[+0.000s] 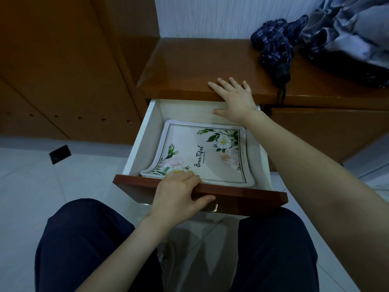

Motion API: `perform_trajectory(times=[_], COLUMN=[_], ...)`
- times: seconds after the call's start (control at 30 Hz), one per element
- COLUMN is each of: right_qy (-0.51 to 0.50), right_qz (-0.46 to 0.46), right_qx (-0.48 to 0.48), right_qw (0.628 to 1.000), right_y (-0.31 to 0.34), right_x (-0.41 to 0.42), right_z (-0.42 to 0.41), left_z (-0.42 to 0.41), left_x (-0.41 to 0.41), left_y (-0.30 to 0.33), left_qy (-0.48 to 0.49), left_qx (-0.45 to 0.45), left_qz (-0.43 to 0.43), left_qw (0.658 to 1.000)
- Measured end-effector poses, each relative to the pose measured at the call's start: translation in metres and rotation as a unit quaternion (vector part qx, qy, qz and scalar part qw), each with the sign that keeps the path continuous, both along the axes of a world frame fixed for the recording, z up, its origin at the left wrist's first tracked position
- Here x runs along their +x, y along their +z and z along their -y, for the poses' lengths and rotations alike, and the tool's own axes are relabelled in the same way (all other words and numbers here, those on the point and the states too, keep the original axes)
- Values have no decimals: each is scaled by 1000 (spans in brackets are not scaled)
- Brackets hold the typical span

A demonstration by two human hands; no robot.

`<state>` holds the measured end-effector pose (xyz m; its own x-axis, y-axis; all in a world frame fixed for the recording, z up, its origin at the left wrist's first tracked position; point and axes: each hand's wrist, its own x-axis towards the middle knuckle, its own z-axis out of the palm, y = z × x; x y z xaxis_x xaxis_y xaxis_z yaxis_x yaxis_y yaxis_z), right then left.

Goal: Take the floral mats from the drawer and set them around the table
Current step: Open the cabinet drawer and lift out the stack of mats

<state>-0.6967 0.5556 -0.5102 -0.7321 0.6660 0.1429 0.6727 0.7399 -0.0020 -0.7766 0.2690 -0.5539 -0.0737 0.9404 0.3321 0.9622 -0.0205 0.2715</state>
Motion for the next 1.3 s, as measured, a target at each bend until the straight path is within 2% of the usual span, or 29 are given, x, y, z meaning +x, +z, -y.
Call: perform_trajectory(times=[0.27, 0.37, 0.43, 0.5, 0.57, 0.63, 0.73, 0.9, 1.0, 1.1, 1.2, 1.3], right_qy=[-3, 16, 63, 116, 150, 149, 120, 116, 138, 145, 135, 120], right_qz=[4, -70, -126, -132, -122, -108, -70, 37, 69, 48, -12, -5], right_qx=[-10, -48, -71, -94, -136, -219, -367, -468, -451, -435, -459, -474], right_qw=[1000, 996, 987, 980, 972, 958, 920, 875, 879, 888, 878, 872], right_y=[-1, 5, 5, -2, -13, -23, -34, -49, -49, -50, -50, -48], right_x=[-1, 2, 6, 15, 26, 37, 47, 51, 50, 49, 45, 42], right_z=[0, 12, 36, 63, 85, 99, 108, 109, 110, 111, 110, 105], left_z=[-2, -4, -10, -23, -40, -58, -80, -97, -99, -102, -108, -111], left_x=[-1, -5, -15, -30, -47, -64, -80, -86, -85, -83, -81, -81], left_y=[6, 16, 26, 34, 37, 34, 23, 3, -4, -3, 0, -3], left_qy=[-22, -33, -44, -59, -75, -96, -136, -193, -213, -216, -194, -173], left_qx=[-42, -74, -115, -121, -134, -202, -301, -412, -433, -442, -431, -422], left_qz=[-10, -14, 40, 81, 79, 92, 100, 113, 129, 163, 174, 169], left_qw=[999, 997, 992, 988, 985, 970, 939, 883, 866, 856, 864, 874])
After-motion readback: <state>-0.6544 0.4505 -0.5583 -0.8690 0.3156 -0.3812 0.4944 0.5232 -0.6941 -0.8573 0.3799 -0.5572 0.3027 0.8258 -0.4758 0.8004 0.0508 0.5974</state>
